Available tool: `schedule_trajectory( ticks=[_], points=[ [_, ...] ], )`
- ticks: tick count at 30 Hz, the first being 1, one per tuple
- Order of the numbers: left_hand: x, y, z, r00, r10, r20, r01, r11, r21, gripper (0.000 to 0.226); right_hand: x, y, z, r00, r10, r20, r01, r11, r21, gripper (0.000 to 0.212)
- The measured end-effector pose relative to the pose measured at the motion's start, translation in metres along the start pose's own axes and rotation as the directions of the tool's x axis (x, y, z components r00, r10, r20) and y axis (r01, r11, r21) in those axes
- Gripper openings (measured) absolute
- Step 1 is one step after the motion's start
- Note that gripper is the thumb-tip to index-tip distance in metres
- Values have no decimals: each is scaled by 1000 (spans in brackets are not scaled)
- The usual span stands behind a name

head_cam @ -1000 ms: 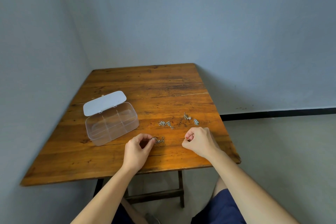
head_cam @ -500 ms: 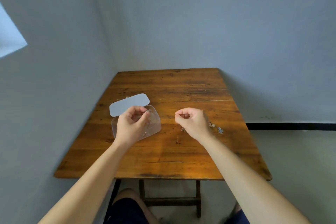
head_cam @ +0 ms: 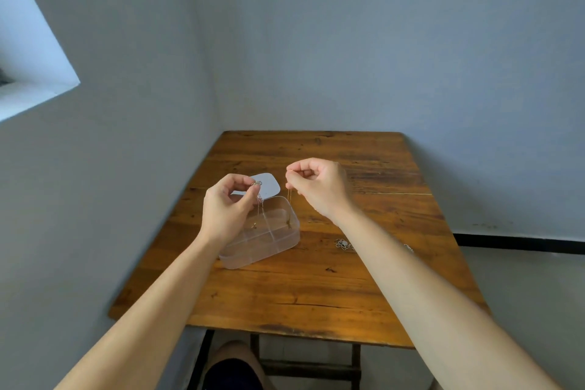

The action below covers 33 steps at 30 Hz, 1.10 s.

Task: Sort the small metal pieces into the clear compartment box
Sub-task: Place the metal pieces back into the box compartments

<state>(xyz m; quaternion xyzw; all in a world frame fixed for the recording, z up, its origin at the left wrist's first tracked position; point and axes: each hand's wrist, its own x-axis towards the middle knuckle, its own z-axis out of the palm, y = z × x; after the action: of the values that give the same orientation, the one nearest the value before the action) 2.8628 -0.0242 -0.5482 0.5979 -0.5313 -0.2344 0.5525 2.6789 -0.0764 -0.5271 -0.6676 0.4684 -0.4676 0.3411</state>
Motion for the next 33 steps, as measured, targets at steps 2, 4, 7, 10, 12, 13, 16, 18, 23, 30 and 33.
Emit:
schedule_trajectory(
  ticks=[2,4,7,10,12,13,16,18,23,30,33],
  points=[
    [-3,-13,2,1000,-28,6,28,999,-17,8,-1,5,5,1000,7,11,-6,1000,-16,11],
    [-10,-27,5,998,-61,26,62,998,-23,4,-6,17,12,999,32,37,-30,999,-39,12],
    [-20,-45,11,992,-108,62,106,994,30,3,-13,39,22,990,96,107,-84,990,-115,16],
    [-25,-61,12,983,-168,70,161,982,96,3,-17,55,26,963,172,206,-115,959,-259,19],
    [-26,-67,12,978,-196,74,184,973,137,4,-18,60,25,940,212,269,-123,943,-310,24],
    [-26,-69,11,976,-205,74,191,969,157,5,-18,61,24,933,220,286,-128,943,-307,27],
    [-27,-68,11,973,-218,73,201,961,190,8,-19,62,21,946,202,254,-127,950,-284,30],
    [-28,-70,11,972,-217,88,196,961,195,9,-22,65,18,960,192,203,-131,950,-283,33],
    [-34,-75,14,973,-187,134,139,942,304,13,-49,87,14,880,372,296,-232,879,-416,48],
    [-36,-72,20,980,-150,131,89,918,386,11,-71,91,40,952,289,103,-206,850,-485,56],
    [-37,-71,19,981,-142,131,81,918,387,9,-71,92,43,954,292,68,-233,865,-445,53]
  ],
)
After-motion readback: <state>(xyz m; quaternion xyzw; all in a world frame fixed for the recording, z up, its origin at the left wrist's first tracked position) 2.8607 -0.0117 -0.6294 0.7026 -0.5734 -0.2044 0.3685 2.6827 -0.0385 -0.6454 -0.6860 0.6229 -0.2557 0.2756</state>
